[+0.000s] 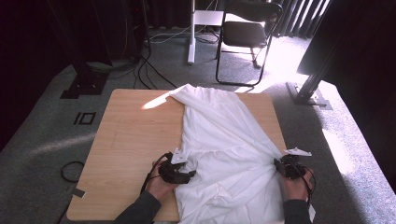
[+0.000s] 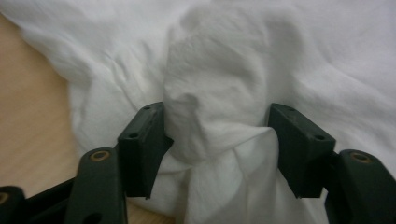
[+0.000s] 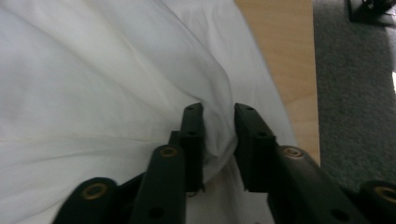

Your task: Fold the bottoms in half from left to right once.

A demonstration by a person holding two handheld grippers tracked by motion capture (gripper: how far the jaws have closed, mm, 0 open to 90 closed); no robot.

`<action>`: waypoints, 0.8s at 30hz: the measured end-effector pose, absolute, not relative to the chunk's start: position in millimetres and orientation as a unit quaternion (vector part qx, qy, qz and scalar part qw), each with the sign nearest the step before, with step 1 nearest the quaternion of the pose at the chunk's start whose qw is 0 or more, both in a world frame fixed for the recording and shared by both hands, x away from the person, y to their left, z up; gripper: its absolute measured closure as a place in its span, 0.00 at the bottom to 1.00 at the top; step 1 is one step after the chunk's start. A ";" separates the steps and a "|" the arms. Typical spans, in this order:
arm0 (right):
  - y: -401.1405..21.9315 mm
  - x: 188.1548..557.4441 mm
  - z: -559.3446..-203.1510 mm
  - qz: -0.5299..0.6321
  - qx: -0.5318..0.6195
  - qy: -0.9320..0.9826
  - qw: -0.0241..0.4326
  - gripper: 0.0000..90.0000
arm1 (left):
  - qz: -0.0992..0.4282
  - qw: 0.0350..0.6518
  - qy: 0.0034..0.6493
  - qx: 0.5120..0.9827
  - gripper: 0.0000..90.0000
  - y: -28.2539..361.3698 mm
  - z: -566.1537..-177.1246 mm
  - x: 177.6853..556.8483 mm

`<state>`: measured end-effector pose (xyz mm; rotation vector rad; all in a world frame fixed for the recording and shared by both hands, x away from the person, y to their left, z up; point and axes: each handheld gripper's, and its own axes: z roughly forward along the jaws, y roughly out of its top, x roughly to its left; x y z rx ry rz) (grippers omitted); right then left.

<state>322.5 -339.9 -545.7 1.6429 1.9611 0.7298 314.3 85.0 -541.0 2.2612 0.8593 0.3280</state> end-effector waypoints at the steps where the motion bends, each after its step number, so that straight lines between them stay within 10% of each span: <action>1: -339.1 322.7 -549.4 0.265 0.601 0.717 0.233 0.79 | 0.136 0.326 0.327 0.876 0.56 82.4 -545.9 315.4; 5: -334.8 322.7 -549.5 0.270 0.605 0.714 0.225 0.78 | 0.170 0.317 0.341 0.869 0.77 86.7 -545.6 322.0; 24: -241.5 358.9 -543.8 0.297 0.535 0.764 0.208 0.78 | 0.234 0.276 0.428 0.828 0.93 170.0 -525.9 396.2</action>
